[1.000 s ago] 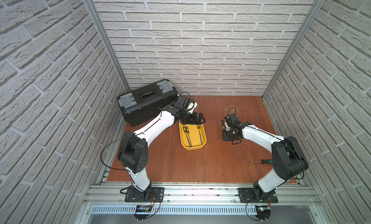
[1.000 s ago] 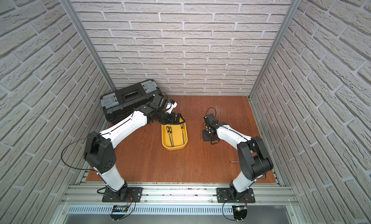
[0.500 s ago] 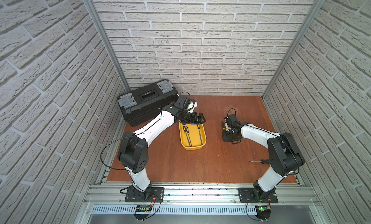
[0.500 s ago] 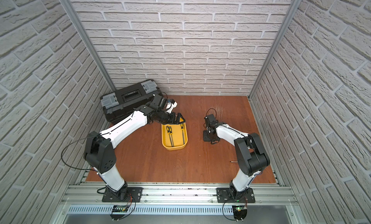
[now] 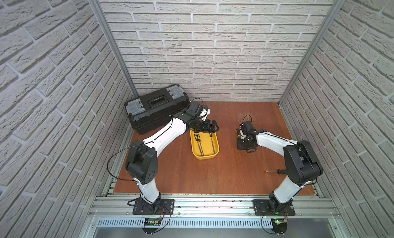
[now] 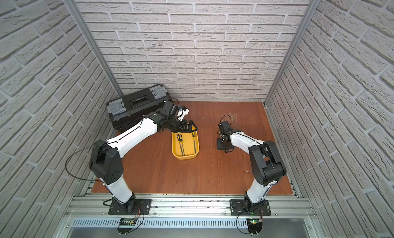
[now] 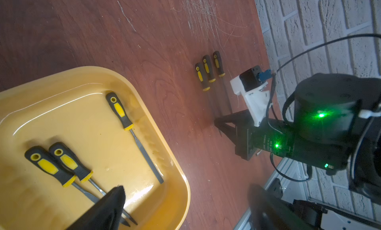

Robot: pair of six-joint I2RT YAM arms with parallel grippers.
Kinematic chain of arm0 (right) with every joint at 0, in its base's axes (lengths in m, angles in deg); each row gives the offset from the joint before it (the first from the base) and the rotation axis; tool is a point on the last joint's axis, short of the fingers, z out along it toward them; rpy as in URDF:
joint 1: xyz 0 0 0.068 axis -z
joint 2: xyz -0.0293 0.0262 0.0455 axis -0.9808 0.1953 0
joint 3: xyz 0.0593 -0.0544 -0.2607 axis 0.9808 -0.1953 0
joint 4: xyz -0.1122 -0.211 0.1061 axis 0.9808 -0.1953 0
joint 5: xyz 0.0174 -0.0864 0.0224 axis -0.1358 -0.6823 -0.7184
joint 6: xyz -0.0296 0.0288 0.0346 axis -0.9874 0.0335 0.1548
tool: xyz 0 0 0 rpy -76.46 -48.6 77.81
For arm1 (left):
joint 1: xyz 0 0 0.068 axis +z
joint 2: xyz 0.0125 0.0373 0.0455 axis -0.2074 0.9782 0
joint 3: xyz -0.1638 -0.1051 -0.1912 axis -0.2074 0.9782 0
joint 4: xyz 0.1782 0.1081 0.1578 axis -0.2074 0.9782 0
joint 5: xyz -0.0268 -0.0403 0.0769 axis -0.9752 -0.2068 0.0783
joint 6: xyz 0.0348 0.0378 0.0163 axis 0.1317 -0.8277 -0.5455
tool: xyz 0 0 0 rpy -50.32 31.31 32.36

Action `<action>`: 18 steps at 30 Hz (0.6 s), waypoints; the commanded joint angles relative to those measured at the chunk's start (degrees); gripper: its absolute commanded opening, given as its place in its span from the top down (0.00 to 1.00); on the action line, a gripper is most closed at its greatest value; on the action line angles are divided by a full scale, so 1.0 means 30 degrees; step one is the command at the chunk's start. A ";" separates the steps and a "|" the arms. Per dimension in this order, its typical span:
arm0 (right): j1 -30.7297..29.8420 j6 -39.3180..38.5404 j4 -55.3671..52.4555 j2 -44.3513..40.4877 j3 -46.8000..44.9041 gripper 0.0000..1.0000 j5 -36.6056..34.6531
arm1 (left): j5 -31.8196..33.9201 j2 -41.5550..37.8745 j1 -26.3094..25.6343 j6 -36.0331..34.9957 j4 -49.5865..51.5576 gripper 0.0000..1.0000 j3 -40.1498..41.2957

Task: Take the file tool out of the storage box
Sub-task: Place the file tool at the center of the board.

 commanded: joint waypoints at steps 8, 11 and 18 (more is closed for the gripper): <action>0.0146 -0.0060 0.0584 0.0417 0.0119 0.94 -0.0035 | 0.0167 0.0147 -0.0186 0.0211 -0.0570 0.02 -0.0286; 0.0174 -0.0090 0.0614 0.0503 0.0112 0.94 -0.0036 | 0.0045 0.0152 -0.0238 0.0269 -0.0704 0.01 -0.0228; 0.0192 -0.0221 0.0643 0.0511 0.0083 0.90 -0.0065 | 0.0062 0.0255 -0.0274 0.0446 -0.0841 0.02 -0.0250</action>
